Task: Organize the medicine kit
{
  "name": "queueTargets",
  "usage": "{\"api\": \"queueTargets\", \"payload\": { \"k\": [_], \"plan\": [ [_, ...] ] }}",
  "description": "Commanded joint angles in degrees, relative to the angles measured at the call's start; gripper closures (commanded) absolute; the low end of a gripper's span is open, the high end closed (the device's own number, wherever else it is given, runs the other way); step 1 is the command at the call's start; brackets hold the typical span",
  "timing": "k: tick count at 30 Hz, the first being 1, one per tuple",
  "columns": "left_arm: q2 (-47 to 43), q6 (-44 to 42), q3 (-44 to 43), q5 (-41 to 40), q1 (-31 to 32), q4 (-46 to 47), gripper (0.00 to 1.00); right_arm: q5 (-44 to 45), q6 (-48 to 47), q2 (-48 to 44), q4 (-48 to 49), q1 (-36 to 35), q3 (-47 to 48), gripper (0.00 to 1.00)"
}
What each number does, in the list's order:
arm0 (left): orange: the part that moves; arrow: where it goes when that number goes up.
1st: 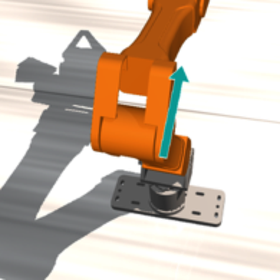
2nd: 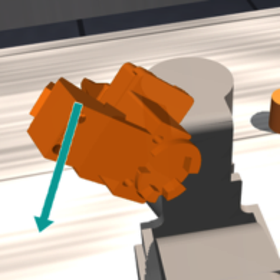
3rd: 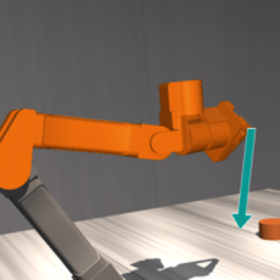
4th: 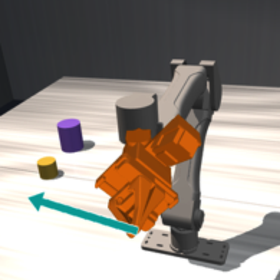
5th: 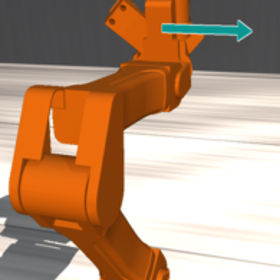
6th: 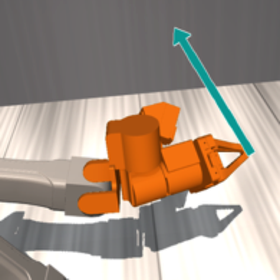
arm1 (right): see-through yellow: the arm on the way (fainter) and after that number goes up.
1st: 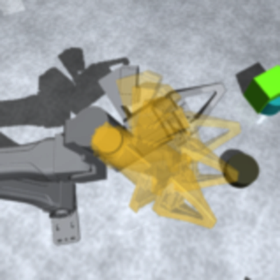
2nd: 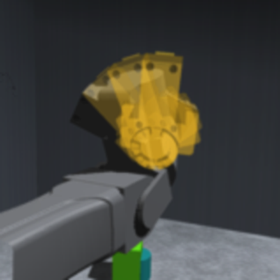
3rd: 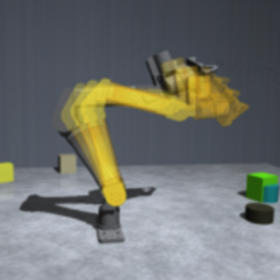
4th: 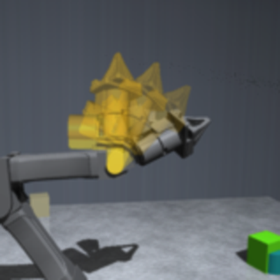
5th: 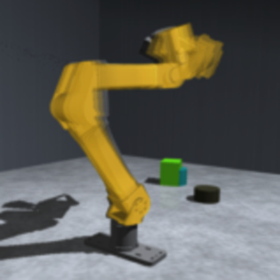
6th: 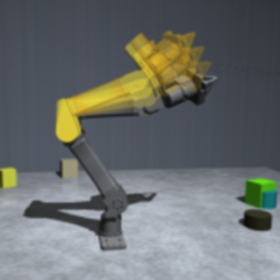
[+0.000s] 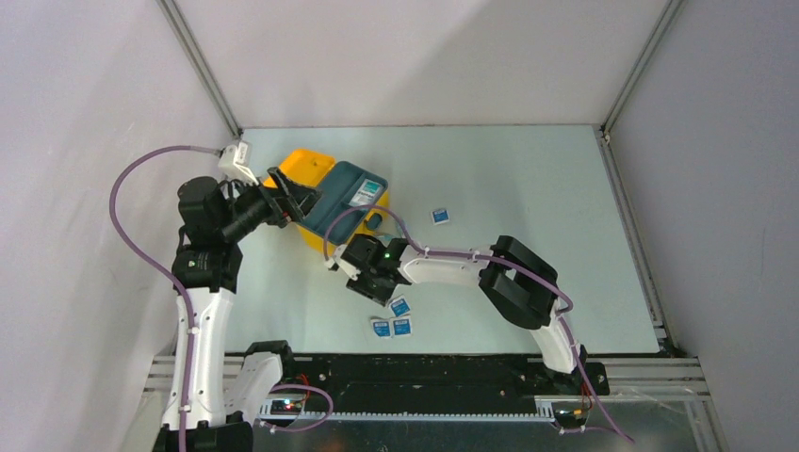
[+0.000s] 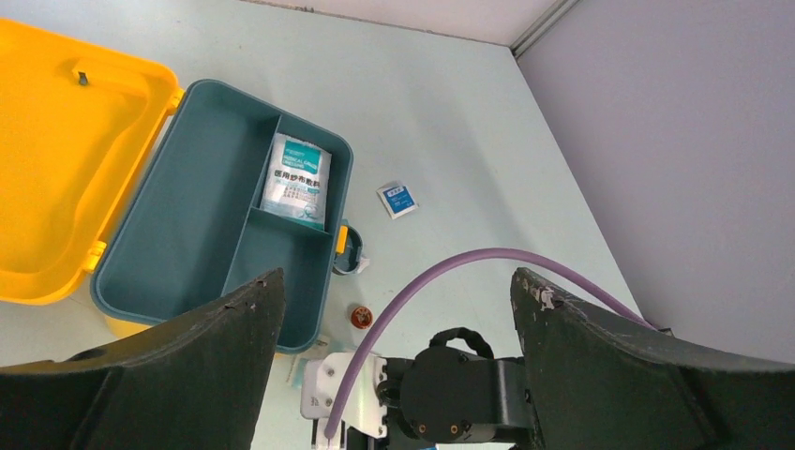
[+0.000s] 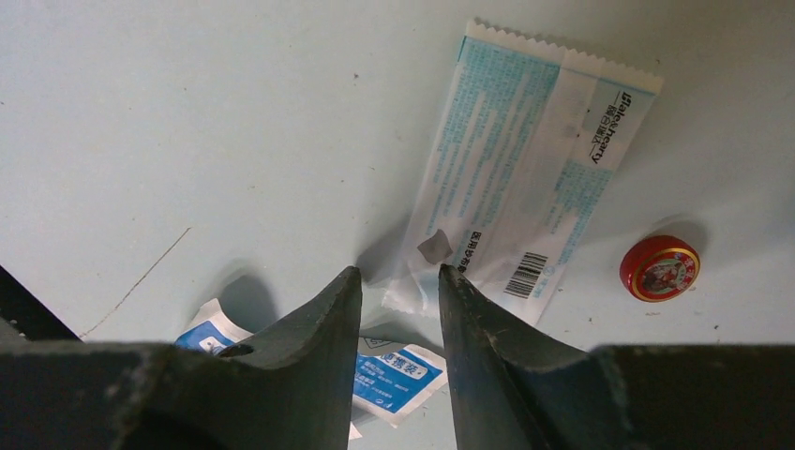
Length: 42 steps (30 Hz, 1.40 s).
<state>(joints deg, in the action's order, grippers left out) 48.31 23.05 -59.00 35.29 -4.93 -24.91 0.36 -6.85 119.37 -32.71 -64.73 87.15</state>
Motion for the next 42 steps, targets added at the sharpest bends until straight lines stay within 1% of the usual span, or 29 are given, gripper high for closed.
{"api": "queueTargets", "payload": {
  "k": [1,3,10,13,17,20,22,24,25,26,27,28,30,31,32,34,36,37,38,40,42],
  "plan": [
    [-0.8,0.6,0.6,1.7,-0.7,1.9,0.06,-0.9,1.4,2.9,-0.9,0.1,0.0,0.60],
    [-1.0,0.6,0.6,2.2,-0.7,1.9,0.07,-0.4,1.0,1.6,-0.8,-0.6,-0.1,0.59],
    [-0.5,0.8,0.5,2.9,-0.9,2.2,0.08,4.7,-0.7,-4.8,-1.0,-2.0,-0.8,0.50],
    [-0.1,1.0,0.4,3.2,-0.8,2.6,0.08,5.9,-1.0,-4.8,-0.5,-1.6,-2.0,0.46],
    [0.0,1.1,0.3,3.3,-0.9,2.8,0.08,5.0,-0.4,-3.5,-0.3,-0.7,-2.8,0.42],
    [-0.2,1.2,0.4,3.6,-1.1,3.0,0.08,2.3,1.1,-1.3,-1.2,1.3,-1.9,0.41],
    [-0.2,1.3,0.5,3.8,-1.2,2.9,0.08,0.6,1.9,0.2,-1.9,2.7,-1.1,0.42],
    [-0.2,1.3,0.5,3.9,-1.2,3.0,0.08,-1.6,2.3,1.2,-2.0,3.8,-1.0,0.47],
    [-0.2,1.4,0.4,3.9,-1.3,3.1,0.08,-2.6,2.3,1.6,-2.0,4.3,-1.0,0.52],
    [-0.2,1.4,0.4,3.9,-1.3,3.1,0.08,-2.9,2.3,1.8,-2.0,4.4,-1.1,0.54],
    [-0.2,1.4,0.4,3.9,-1.3,3.1,0.08,-3.5,2.4,1.9,-2.0,4.5,-1.2,0.60],
    [-0.2,1.4,0.4,3.9,-1.4,3.1,0.08,-3.8,2.4,1.9,-2.0,4.5,-1.4,0.63],
    [-0.1,1.3,0.5,3.9,-1.5,3.2,0.08,-3.8,2.3,1.1,-2.0,4.4,-1.7,0.75],
    [-0.1,1.1,0.6,3.9,-1.5,3.2,0.08,-3.6,2.0,0.0,-1.9,4.3,-1.9,0.78],
    [0.0,1.0,0.7,3.8,-1.5,3.3,0.08,-3.3,1.9,-0.8,-1.8,4.2,-2.4,0.84],
    [0.0,0.2,0.5,2.9,-1.5,3.4,0.10,-2.9,1.4,-3.3,-2.2,4.1,-3.5,0.90],
    [0.4,-1.7,-0.1,2.1,-1.2,3.5,0.12,-3.4,0.7,-6.8,-2.4,3.9,-5.3,0.92],
    [0.6,-4.0,-0.4,1.8,-0.7,3.6,0.12,-4.1,-0.1,-9.5,-2.7,4.0,-6.7,0.93],
    [0.9,-5.6,-1.1,1.5,-0.3,3.6,0.12,-6.3,-0.7,-10.9,-2.9,4.0,-7.4,0.94],
    [1.6,-11.3,-2.0,2.1,1.3,3.6,0.12,-10.4,-2.9,-14.9,-3.3,4.2,-9.8,0.96],
    [2.6,-20.6,-2.8,5.1,2.9,3.6,0.13,-14.3,-5.0,-20.2,-3.6,4.6,-11.8,0.96]
  ]
}}
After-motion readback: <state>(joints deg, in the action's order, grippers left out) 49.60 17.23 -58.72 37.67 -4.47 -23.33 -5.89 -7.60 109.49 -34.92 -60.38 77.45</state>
